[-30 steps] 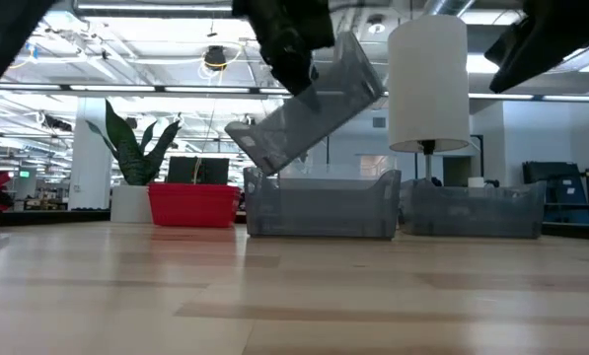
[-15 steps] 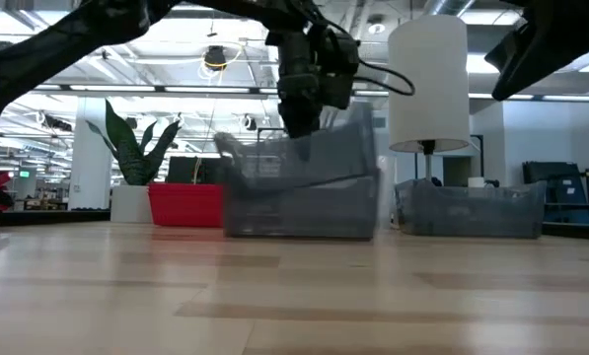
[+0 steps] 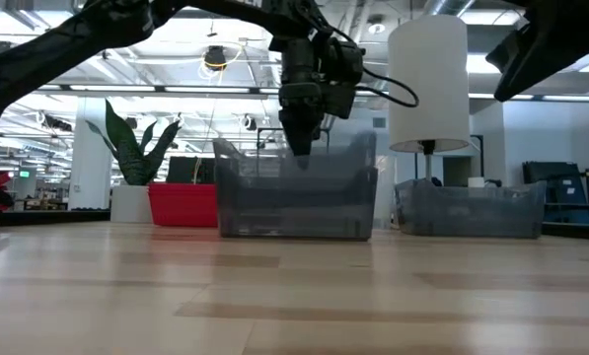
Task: Stack baskets by color
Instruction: Stack the bottom black bin on top of the left black bin, then stack the black bin on top of the black bins
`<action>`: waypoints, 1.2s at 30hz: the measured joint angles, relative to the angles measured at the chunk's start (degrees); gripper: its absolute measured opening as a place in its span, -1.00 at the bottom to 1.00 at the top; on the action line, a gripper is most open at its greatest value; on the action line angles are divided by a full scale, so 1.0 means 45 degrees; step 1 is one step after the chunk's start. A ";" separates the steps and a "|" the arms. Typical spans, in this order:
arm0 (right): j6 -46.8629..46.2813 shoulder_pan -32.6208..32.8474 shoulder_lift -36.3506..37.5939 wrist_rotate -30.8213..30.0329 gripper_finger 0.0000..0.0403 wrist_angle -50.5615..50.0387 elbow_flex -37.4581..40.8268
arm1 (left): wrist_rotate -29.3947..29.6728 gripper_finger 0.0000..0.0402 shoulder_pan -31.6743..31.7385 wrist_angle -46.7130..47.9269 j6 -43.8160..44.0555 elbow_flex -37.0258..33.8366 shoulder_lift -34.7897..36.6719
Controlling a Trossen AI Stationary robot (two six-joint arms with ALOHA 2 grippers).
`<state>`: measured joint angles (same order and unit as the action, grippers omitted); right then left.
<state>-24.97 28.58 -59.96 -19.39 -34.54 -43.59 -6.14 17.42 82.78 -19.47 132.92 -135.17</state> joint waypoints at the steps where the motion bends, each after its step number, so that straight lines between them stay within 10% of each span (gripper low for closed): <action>1: -0.0005 0.0000 0.0000 0.0004 -0.42 -0.0010 0.0000 | 0.0013 -0.83 -0.0035 -0.0016 -0.0048 0.0000 0.0000; 15: 0.0064 -0.0258 0.0002 0.0004 -0.42 -0.0824 0.0000 | -0.0072 0.05 -0.0049 -0.0394 0.0027 0.0392 0.0686; 25: 0.1453 -0.1636 0.0019 0.0199 -0.42 -0.1395 0.0000 | -0.0116 0.07 -0.0518 0.0691 0.1637 -0.0070 0.3172; 30: 0.1947 -0.2907 0.0019 0.0825 -0.41 -0.1527 -0.0010 | -0.0195 0.00 -0.1080 -0.0946 0.2404 -0.4781 0.6606; 36: 0.3006 -0.4528 0.0019 0.1873 -0.22 -0.1692 -0.0010 | -0.0344 -0.05 -0.1979 -0.7826 0.3848 -1.2817 1.2747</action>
<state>-11.44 8.20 -59.88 -10.96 -42.16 -43.64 -7.68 8.52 47.57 -2.15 75.25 -77.81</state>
